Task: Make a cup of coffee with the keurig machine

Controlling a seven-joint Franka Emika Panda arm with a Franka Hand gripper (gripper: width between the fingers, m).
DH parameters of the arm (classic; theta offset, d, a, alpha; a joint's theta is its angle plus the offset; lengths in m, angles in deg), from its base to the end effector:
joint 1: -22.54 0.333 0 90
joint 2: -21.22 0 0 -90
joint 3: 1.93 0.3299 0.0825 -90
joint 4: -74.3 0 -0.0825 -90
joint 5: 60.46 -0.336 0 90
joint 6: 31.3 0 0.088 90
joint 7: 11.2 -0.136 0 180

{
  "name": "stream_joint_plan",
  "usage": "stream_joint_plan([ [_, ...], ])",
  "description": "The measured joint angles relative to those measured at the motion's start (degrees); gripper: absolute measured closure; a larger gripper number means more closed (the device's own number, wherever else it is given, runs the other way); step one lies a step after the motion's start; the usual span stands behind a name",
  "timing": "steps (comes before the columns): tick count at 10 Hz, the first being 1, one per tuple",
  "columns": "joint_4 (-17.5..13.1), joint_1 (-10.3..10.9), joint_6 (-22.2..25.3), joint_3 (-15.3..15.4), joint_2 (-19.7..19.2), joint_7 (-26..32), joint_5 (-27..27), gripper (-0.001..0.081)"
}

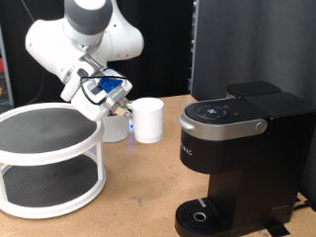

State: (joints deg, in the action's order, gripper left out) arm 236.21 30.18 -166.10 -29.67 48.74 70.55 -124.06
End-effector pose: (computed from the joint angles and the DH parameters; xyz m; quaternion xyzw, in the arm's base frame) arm 0.3153 -0.0709 0.3566 -0.8810 -0.1118 -0.3092 0.3402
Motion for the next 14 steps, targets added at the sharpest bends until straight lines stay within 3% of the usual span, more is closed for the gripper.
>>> stream_joint_plan([
  [9, 0.18, 3.71, -4.15, 0.68, -11.92, 16.62, -15.81, 0.0741],
  [14, -0.76, 4.79, -4.33, 2.06, -17.91, 22.3, -24.09, 0.0741],
])
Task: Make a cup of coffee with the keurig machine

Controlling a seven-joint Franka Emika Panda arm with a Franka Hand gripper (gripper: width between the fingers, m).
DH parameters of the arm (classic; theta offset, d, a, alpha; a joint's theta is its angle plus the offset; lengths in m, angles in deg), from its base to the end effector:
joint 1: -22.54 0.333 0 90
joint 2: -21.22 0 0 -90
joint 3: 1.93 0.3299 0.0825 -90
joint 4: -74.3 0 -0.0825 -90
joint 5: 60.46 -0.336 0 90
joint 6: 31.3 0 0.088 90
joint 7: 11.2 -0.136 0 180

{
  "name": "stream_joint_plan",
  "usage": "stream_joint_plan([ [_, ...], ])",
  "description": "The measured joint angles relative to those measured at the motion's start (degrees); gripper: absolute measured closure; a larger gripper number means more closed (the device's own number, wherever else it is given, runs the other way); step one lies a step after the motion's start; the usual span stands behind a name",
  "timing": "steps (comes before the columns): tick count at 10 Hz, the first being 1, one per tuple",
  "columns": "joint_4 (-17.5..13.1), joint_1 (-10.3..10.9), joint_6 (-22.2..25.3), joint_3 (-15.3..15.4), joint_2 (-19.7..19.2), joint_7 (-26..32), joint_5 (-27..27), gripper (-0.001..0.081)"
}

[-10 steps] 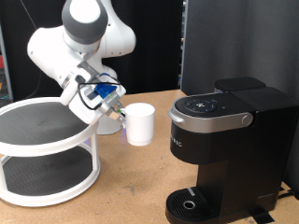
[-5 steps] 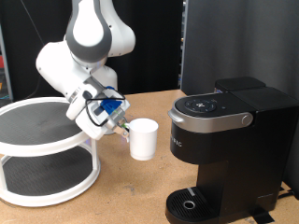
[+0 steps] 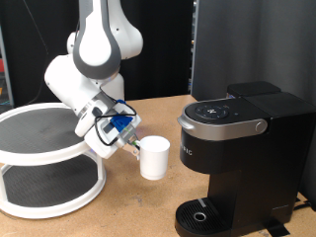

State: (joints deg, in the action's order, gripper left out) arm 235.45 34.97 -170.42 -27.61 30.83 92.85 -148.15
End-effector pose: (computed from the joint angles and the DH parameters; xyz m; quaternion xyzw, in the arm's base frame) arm 0.3312 -0.0483 0.2708 -0.8980 -0.1023 -0.2992 0.3060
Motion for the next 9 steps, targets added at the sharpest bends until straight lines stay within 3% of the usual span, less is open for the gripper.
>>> stream_joint_plan([
  [5, -1.43, 0.18, -0.29, 2.47, -3.69, 1.25, -4.88, 0.0741],
  [9, -2.02, 0.29, -0.31, 4.4, -3.8, 1.39, -7.64, 0.0741],
])
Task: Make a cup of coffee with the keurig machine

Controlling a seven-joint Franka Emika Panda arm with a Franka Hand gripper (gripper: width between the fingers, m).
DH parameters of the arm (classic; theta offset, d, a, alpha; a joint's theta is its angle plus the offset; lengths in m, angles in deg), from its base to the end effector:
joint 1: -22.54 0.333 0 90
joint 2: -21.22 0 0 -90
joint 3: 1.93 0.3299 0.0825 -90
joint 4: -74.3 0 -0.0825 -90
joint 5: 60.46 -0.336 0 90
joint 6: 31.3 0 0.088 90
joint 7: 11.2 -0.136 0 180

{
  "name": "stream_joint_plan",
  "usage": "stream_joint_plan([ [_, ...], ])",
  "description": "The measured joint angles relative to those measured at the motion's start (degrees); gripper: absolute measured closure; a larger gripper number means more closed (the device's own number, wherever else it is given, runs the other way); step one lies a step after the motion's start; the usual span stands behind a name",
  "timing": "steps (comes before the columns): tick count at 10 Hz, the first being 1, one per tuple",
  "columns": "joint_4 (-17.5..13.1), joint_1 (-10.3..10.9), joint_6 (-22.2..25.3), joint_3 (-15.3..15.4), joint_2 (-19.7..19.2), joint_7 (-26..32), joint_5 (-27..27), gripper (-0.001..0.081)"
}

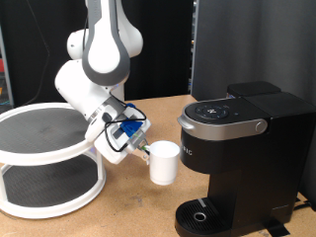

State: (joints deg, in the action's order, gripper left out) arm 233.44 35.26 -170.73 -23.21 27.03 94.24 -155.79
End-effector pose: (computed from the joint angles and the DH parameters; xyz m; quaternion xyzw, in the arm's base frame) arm 0.3464 -0.0271 0.2622 -0.8986 -0.0869 -0.2997 0.3084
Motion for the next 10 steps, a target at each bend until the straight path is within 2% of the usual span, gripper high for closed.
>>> stream_joint_plan([
  [5, -1.24, 0.06, -2.22, 3.25, -0.67, 0.0, -4.32, 0.0741],
  [10, -4.21, 0.06, -2.54, 5.19, -3.87, 0.0, -7.44, 0.0741],
])
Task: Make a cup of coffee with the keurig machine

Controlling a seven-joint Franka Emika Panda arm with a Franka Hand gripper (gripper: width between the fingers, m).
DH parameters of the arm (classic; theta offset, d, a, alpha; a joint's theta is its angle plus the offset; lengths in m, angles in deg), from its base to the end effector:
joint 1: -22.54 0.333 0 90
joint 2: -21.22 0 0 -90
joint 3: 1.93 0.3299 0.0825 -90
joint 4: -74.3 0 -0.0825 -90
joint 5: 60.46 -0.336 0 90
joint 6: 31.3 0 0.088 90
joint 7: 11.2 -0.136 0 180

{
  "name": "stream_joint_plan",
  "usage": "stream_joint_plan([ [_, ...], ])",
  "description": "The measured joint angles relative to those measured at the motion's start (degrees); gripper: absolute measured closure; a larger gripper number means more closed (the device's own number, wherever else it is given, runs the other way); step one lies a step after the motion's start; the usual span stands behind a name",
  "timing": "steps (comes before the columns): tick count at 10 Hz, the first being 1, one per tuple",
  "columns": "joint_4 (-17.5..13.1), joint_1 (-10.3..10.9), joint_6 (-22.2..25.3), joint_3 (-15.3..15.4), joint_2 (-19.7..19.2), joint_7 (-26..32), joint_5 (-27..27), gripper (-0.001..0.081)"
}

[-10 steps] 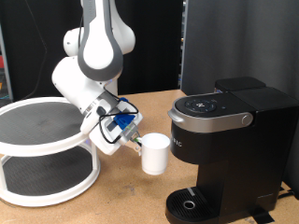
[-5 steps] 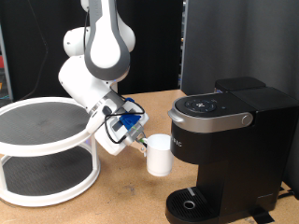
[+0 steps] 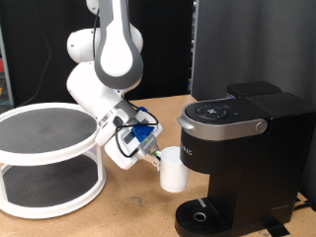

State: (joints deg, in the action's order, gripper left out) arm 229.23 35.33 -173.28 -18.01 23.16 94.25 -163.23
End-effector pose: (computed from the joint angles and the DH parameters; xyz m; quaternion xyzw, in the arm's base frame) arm 0.3736 -0.0066 0.2610 -0.9016 -0.0679 -0.3064 0.2976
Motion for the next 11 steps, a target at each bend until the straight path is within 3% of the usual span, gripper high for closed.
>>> stream_joint_plan([
  [6, -3.52, 0.0, 0.0, 1.45, -2.56, 0.33, -3.68, 0.0741],
  [11, -6.5, 0.0, -0.06, 2.81, -7.63, 5.89, -9.73, 0.0741],
])
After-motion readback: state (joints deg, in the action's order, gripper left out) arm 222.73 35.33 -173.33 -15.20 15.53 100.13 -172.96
